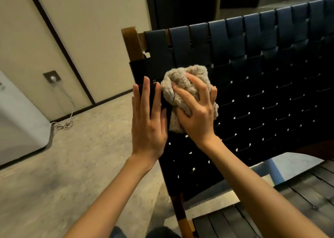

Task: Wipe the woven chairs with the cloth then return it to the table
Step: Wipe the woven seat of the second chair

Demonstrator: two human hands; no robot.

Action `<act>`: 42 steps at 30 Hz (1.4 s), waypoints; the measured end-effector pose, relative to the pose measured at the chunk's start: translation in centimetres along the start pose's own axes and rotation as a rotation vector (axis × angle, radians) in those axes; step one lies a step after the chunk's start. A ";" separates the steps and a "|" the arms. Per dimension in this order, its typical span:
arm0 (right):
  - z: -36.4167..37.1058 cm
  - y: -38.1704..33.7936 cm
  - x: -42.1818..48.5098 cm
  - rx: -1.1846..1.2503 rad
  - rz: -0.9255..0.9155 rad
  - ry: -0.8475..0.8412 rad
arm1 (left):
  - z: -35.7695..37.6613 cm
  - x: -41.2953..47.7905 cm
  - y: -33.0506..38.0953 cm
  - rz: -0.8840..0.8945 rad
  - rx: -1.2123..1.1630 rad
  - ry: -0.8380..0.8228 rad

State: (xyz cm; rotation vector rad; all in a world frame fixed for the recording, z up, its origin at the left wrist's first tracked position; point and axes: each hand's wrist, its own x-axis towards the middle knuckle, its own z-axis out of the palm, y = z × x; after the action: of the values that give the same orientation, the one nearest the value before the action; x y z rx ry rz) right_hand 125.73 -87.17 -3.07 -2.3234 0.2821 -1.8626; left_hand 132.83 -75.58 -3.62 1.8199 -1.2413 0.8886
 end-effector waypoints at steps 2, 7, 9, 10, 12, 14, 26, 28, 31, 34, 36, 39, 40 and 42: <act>-0.9 0.8 -3.1 -0.007 -0.037 -0.022 | -0.1 0.0 0.1 0.006 0.042 -0.013; -3.7 2.9 -11.7 -0.125 -0.139 -0.128 | -0.8 0.0 0.3 0.045 0.157 -0.061; -4.3 3.2 -12.7 -0.166 -0.145 -0.159 | -1.0 0.0 0.4 0.067 0.222 -0.082; -4.3 3.1 -12.4 -0.171 -0.135 -0.165 | -1.1 0.0 0.5 0.071 0.248 -0.089; -3.8 2.5 -10.0 -0.136 -0.067 -0.148 | -1.3 0.1 0.7 0.072 0.275 -0.101; -2.9 1.9 -5.7 -0.072 0.030 -0.103 | -1.5 0.1 0.8 0.075 0.285 -0.118; -1.0 1.9 3.7 -0.031 0.113 -0.055 | -1.9 2.9 2.3 0.133 0.417 -0.217; -1.9 2.8 0.4 -0.057 0.082 -0.069 | -1.7 3.2 2.8 0.153 0.432 -0.241; -3.6 4.1 -5.8 -0.087 0.026 -0.105 | -1.6 3.1 3.4 0.156 0.429 -0.282; -5.4 5.3 -11.7 -0.137 -0.020 -0.137 | -1.5 2.7 3.9 0.178 0.463 -0.341; -6.3 5.6 -13.9 -0.158 -0.012 -0.166 | -1.4 2.4 4.1 0.184 0.473 -0.369; -6.3 5.5 -12.7 -0.174 0.024 -0.197 | -1.4 2.4 4.4 0.167 0.453 -0.383; -6.0 5.3 -11.4 -0.168 0.050 -0.191 | -1.4 2.4 4.4 0.164 0.447 -0.389; -5.1 5.0 -7.4 -0.139 0.118 -0.152 | -1.5 2.7 4.4 0.163 0.435 -0.396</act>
State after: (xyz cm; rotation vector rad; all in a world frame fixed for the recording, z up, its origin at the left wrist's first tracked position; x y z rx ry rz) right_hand 118.93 -90.23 -10.08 -2.4624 0.5322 -1.6509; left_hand 129.28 -76.50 0.29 2.3495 -1.5472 0.9744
